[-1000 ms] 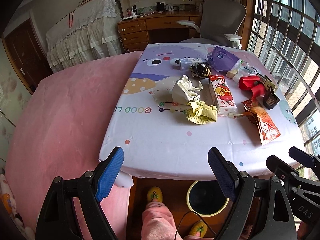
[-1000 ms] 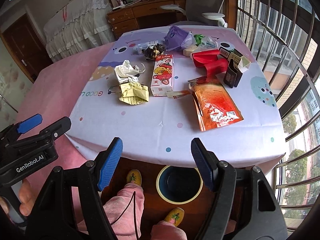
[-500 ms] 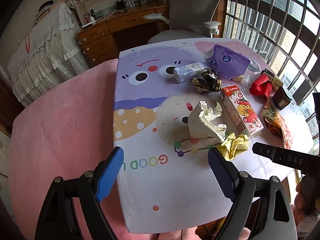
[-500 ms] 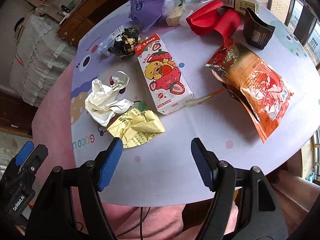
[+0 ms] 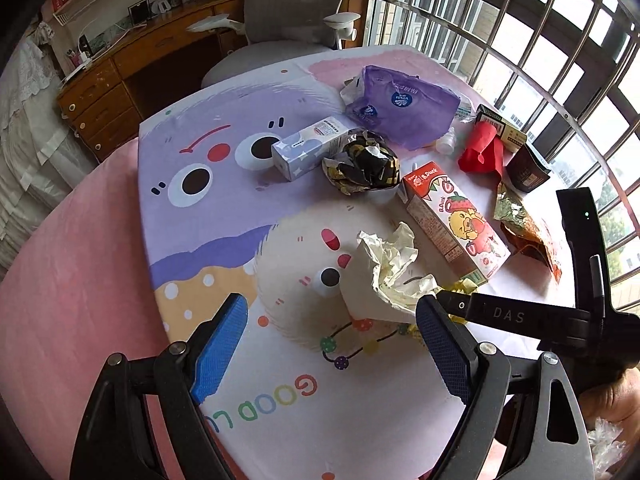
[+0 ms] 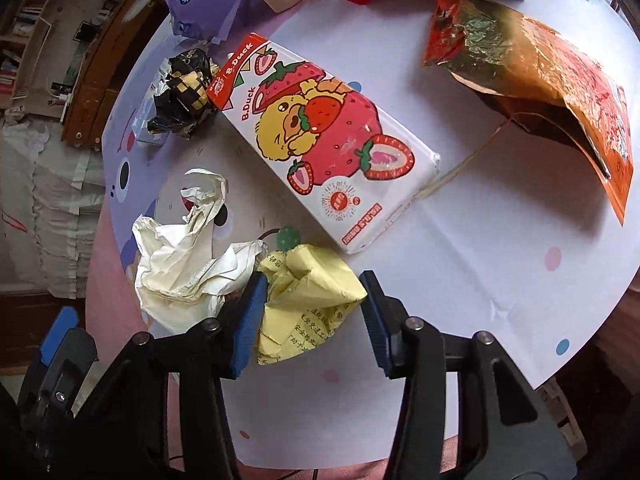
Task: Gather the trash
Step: 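Grasp the white crumpled tissue with the left gripper while the right grasps yellow paper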
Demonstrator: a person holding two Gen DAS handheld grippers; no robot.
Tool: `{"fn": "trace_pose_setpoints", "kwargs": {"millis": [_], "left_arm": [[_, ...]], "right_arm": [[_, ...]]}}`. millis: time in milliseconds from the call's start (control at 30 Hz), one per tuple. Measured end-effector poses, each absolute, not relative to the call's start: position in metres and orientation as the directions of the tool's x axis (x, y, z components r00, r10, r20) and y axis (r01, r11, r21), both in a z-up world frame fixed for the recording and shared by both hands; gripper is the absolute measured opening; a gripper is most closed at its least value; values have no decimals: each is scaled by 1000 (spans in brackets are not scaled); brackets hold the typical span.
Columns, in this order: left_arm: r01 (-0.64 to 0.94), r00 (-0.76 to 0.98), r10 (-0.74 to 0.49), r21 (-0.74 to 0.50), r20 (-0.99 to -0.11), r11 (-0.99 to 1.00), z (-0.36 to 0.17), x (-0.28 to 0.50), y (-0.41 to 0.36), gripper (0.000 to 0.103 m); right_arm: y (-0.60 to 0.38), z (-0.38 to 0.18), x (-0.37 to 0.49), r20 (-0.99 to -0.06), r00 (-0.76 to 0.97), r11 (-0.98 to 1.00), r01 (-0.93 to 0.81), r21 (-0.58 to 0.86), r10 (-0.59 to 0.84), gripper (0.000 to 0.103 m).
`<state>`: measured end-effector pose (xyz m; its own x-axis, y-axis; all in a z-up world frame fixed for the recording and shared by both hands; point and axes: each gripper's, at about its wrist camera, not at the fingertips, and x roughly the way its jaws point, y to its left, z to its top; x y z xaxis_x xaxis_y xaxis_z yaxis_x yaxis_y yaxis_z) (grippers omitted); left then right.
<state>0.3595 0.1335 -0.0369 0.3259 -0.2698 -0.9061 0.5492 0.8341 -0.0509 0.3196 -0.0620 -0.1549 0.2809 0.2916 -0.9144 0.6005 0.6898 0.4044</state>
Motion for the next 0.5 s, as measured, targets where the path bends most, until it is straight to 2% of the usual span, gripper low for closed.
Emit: {"fn": "trace_pose_setpoints", "kwargs": {"millis": [233, 500], "left_arm": [[703, 157, -325, -126, -933, 700, -62, 369, 101, 88], [867, 103, -227, -24, -968, 499, -95, 363, 62, 88]], "right_arm": [[-66, -150, 312, -916, 270, 682, 611, 401, 297, 41], [-81, -148, 294, -925, 246, 648, 661, 378, 290, 40]]}}
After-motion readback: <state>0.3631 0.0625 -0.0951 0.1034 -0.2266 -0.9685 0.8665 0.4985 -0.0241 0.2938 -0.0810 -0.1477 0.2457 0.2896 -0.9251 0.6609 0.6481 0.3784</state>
